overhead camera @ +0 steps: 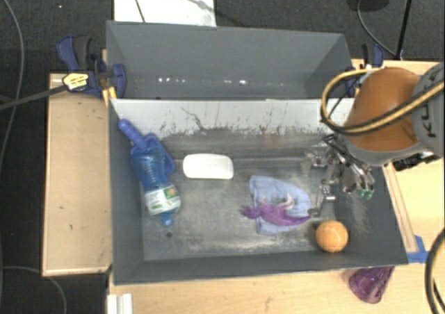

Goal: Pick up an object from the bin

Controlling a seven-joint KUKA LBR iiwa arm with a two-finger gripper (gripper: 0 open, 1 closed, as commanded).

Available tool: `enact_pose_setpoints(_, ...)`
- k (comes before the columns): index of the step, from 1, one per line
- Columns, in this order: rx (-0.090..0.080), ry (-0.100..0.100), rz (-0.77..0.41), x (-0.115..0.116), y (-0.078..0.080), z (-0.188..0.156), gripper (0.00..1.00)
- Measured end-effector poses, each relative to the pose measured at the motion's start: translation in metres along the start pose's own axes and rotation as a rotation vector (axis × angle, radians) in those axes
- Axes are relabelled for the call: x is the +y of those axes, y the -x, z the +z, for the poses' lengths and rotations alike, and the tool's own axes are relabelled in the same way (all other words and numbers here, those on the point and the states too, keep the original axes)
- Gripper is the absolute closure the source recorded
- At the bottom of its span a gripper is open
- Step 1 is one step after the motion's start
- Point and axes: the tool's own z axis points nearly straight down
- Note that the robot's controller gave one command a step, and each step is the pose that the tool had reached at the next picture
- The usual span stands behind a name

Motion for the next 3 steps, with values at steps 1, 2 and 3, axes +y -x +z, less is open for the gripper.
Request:
enact_pose_setpoints(1,-0.008,-0.001,-0.004,0.0002,0.0019,-0.0045,1.00)
enact_pose_setpoints(2,-0.008,-0.001,-0.007,0.0002,0.0019,-0.0045,0.00)
enact_pose_setpoints(3,-0.008,-0.001,-0.008,0.0003,0.0019,-0.0045,0.00)
